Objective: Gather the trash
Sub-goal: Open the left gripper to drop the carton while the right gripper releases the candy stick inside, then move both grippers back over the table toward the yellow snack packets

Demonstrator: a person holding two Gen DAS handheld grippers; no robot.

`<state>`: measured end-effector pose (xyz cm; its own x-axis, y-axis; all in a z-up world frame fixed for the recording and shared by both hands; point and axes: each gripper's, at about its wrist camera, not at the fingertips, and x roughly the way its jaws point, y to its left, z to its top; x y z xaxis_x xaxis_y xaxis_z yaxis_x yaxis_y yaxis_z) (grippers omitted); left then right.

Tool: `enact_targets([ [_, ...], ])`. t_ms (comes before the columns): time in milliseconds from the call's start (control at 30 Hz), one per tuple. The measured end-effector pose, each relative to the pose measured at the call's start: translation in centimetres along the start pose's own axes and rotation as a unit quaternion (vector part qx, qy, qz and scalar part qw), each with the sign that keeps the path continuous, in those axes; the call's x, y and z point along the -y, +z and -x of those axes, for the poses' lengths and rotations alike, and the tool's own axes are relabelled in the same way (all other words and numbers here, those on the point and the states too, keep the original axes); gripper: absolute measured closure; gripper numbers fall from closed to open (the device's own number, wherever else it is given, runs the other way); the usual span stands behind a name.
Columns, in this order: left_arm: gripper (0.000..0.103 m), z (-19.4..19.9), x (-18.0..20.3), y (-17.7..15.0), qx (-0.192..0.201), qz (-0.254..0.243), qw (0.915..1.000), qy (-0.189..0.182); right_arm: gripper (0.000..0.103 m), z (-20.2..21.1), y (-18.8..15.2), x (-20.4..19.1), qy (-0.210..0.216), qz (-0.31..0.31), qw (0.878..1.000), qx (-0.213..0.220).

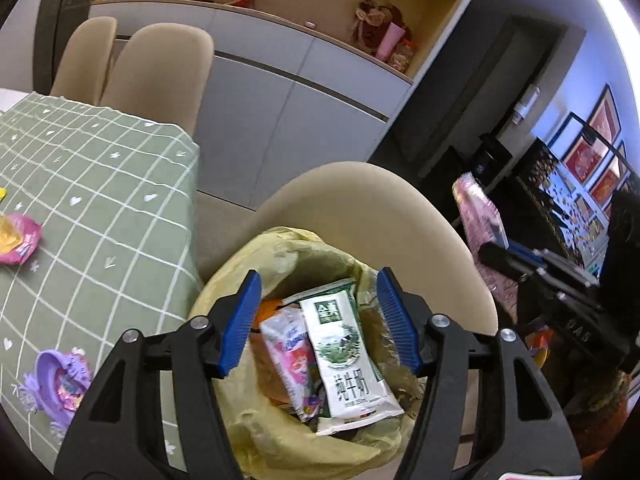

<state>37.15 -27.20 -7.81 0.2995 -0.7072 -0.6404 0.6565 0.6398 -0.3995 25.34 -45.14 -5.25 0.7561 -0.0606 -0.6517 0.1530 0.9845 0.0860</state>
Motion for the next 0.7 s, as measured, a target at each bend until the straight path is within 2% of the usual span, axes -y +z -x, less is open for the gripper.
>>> enact_targets([
  [133, 0.041, 2.0, -1.7, 0.0, 0.016, 0.021, 0.9995, 0.017, 0.087, -2.4, -0.7, -0.6, 0.026, -0.009, 0.999, -0.028],
  [300, 0.039, 5.4, -5.1, -0.4, 0.036, 0.053, 0.9960, 0.062, 0.087, -6.7, -2.6, -2.4, 0.048, -0.010, 0.996, -0.079],
  [367, 0.034, 6.8, -6.6, -0.8, 0.043, 0.065, 0.9936, 0.082, 0.086, -8.0, -3.2, -3.1, 0.053, -0.010, 0.994, -0.094],
  [433, 0.029, 8.1, -8.2, -1.2, 0.047, 0.079, 0.9905, 0.102, 0.080, -9.4, -3.8, -3.7, 0.053, -0.016, 0.992, -0.113],
  [500, 0.028, 9.3, -10.2, -1.8, 0.044, 0.098, 0.9867, 0.121, 0.063, -10.2, -4.2, -4.0, 0.053, -0.023, 0.991, -0.122],
  [700, 0.025, 12.5, -15.2, -4.1, 0.030, 0.132, 0.9759, 0.171, 0.061, -10.6, -4.7, -5.6, 0.045, -0.021, 0.991, -0.125],
])
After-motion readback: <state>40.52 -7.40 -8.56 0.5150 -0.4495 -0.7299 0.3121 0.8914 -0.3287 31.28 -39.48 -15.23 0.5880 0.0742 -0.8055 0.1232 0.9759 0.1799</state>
